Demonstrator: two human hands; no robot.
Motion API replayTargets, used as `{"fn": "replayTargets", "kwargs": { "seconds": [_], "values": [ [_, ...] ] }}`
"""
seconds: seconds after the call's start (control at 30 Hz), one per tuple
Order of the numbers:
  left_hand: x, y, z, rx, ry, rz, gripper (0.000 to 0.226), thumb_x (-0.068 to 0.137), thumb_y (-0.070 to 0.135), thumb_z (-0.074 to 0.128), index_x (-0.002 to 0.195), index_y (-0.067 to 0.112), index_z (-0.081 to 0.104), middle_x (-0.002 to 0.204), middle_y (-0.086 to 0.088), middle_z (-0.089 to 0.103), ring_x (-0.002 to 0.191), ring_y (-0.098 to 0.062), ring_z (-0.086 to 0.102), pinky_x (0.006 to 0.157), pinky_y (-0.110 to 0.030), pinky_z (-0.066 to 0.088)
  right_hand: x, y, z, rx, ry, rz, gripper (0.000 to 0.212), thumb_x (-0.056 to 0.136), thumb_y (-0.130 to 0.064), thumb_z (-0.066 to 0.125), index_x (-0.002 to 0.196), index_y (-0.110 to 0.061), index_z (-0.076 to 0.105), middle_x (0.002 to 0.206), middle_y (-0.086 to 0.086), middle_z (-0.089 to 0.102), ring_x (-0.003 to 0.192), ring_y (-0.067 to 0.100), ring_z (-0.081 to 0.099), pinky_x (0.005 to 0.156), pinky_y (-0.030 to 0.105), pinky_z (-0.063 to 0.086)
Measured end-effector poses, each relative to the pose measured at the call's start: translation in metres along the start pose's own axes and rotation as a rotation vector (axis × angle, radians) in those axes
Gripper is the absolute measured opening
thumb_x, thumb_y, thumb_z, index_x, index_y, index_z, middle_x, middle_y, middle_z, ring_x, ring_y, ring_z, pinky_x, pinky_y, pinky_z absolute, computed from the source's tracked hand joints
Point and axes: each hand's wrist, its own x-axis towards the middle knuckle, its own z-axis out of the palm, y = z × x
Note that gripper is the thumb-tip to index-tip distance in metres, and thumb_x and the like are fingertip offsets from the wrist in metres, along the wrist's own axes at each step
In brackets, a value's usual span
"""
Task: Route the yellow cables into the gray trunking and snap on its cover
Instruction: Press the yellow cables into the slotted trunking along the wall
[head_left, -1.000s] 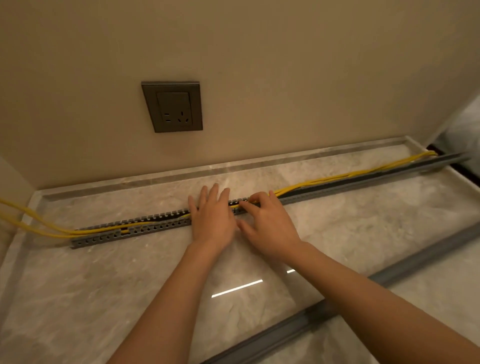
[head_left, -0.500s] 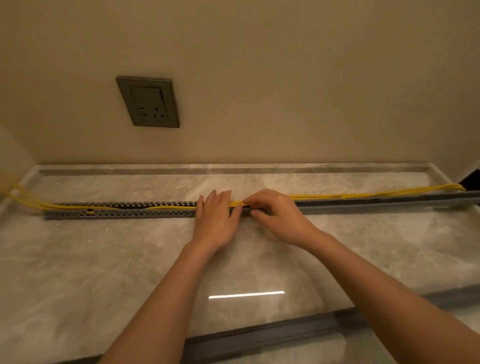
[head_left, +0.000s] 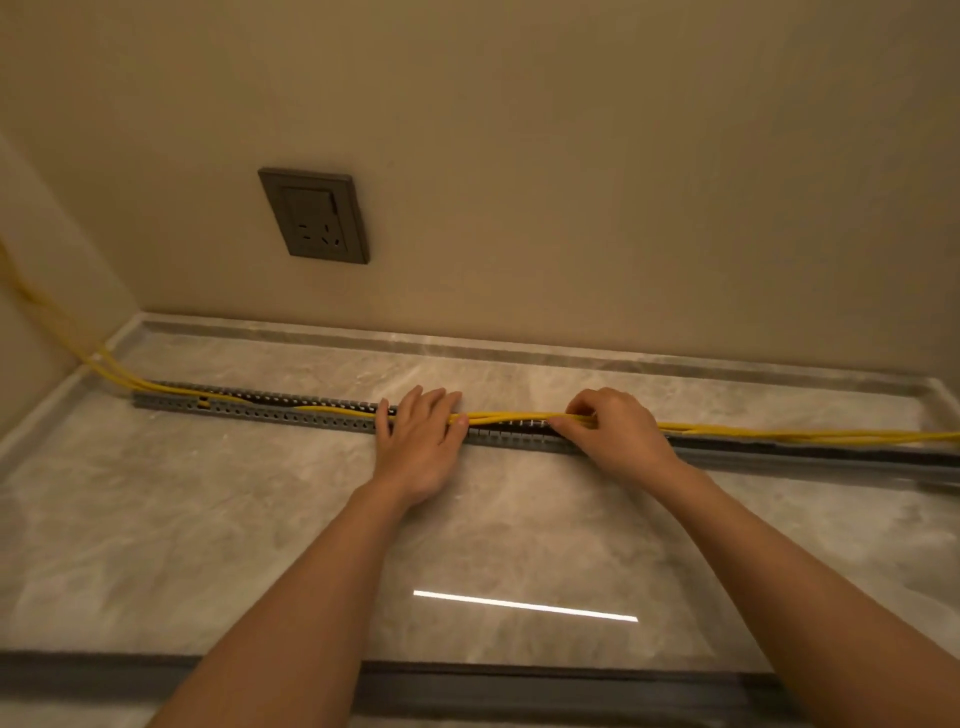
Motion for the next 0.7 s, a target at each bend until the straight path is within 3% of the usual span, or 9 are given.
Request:
{"fn": "replayTargets", "kwargs": {
  "seconds": [0.27,0.5,0.7],
  "values": [
    [0.001,0.0,0.0,-0.006,-0.032,0.012,0.05,0.099,0.047,0.015,0.146,0.031,0.021,0.155,0.01,0.015,0.143,-0.01,-0.002,0.112,-0.041,-0.015,-0.004,-0.001,-0.001,0.098,0.13,-0.134,0.021,0.085,-0.037,0.064,0.083,-0.016,0.06,0.08,-0.002,0.056,0.081,0.016,0.047,0.068,0.03,0.039],
    [0.002,0.002,-0.002,-0.025,-0.061,-0.011,0.051,0.1,0.044,0.011,0.149,0.028,0.016,0.156,0.008,0.011,0.143,-0.011,-0.005,0.112,-0.041,-0.016,-0.023,-0.001,-0.001,-0.059,0.233,-0.282,0.015,0.087,-0.036,0.061,0.092,-0.021,0.061,0.076,-0.006,0.051,0.073,0.013,0.047,0.058,0.026,0.036],
    [0.002,0.001,0.0,0.017,-0.04,-0.012,0.05,0.1,0.041,0.014,0.148,0.029,0.015,0.156,0.007,0.011,0.144,-0.013,-0.004,0.113,-0.042,-0.014,-0.025,0.001,0.006,-0.136,0.312,-0.386,0.008,0.081,-0.018,0.071,0.08,-0.011,0.069,0.079,0.003,0.059,0.071,0.022,0.055,0.054,0.029,0.041]
  ]
}}
